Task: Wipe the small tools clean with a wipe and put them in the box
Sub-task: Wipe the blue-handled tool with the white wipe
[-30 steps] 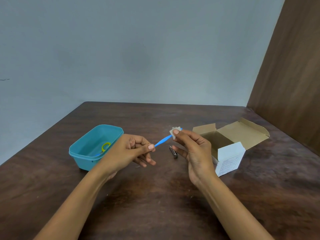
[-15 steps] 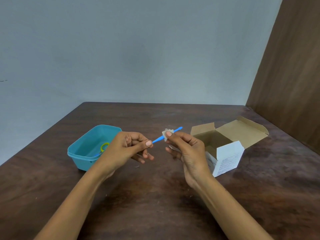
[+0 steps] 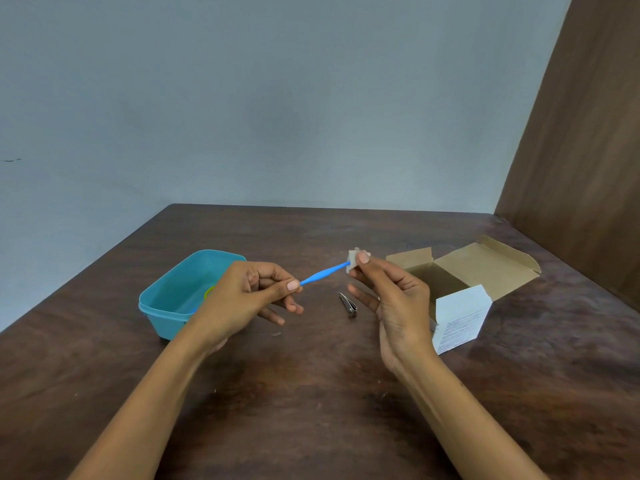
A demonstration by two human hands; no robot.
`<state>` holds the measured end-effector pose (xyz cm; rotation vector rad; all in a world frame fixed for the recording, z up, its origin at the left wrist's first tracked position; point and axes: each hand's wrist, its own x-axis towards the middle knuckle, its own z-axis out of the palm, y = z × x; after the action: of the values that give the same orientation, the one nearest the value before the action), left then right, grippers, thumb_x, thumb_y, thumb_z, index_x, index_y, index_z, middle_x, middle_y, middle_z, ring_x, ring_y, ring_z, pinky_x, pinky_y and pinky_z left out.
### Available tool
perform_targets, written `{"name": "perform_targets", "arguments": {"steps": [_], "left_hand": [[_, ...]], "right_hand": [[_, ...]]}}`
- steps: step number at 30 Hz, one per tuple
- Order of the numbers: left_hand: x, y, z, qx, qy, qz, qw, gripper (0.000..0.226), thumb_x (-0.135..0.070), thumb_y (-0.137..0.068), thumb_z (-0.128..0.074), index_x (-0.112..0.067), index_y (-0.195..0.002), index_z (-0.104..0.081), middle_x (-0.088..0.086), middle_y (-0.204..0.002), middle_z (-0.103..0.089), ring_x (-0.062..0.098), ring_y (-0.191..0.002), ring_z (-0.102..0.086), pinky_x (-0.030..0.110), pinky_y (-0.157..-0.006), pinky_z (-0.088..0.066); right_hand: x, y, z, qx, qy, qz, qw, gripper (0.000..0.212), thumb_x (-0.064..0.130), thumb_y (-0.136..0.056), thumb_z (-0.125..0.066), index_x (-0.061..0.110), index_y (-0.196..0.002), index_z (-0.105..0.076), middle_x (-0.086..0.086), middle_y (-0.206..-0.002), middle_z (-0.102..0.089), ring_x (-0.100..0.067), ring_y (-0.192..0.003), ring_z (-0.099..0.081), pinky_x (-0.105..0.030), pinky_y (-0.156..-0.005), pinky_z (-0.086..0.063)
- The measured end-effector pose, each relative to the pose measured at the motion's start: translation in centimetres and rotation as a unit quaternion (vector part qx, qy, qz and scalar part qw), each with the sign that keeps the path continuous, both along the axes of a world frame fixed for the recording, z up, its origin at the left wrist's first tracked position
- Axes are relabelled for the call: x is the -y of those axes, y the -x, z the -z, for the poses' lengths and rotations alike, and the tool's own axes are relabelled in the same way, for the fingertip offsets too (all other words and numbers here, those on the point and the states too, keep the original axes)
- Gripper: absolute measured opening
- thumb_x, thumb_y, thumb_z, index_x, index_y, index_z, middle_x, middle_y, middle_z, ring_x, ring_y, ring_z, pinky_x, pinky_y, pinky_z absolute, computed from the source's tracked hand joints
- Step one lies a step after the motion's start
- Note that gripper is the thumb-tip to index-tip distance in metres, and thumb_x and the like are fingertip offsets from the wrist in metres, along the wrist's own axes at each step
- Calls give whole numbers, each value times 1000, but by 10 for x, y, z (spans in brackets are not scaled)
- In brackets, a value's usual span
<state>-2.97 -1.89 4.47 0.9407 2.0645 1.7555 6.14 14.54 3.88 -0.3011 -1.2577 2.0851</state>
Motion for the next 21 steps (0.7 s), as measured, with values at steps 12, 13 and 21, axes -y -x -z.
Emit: {"name": "perform_targets", "arguments": {"steps": [12,13,21], "left_hand": [[-10,-9,4,-51,-23,5,998,12,-10,-88,-60,-2,-86,-69,10,-60,-65,26,-70,-72,25,-53,-56],[-11,-10,3,-54,-25,5,998,12,-10,-88,-60,-2,-87,-69,11,-61,-65,25,-69,-72,25,-54,-56],[-10,-11,0,23,-41,24,999,19,-18,-89,-57,-5,-82,-69,2,-51,-49,27,-68,-73,22,-50,-54]], "right_hand": [[15,-3,8,64,-125,-119,983,14,11,-78,-72,6,-91,-74,-5,-88,-75,-13,-86,-69,-25,-70,-57],[16,-3,9,66,-130,-127,981,15,12,-79,-72,6,-92,-74,-6,-89,-75,-14,-87,-69,-26,-71,-57],[12,-1,2,9,-86,-143,986,11,15,-75,-71,12,-84,-76,-4,-93,-74,-16,-92,-67,-26,-74,-55]]}}
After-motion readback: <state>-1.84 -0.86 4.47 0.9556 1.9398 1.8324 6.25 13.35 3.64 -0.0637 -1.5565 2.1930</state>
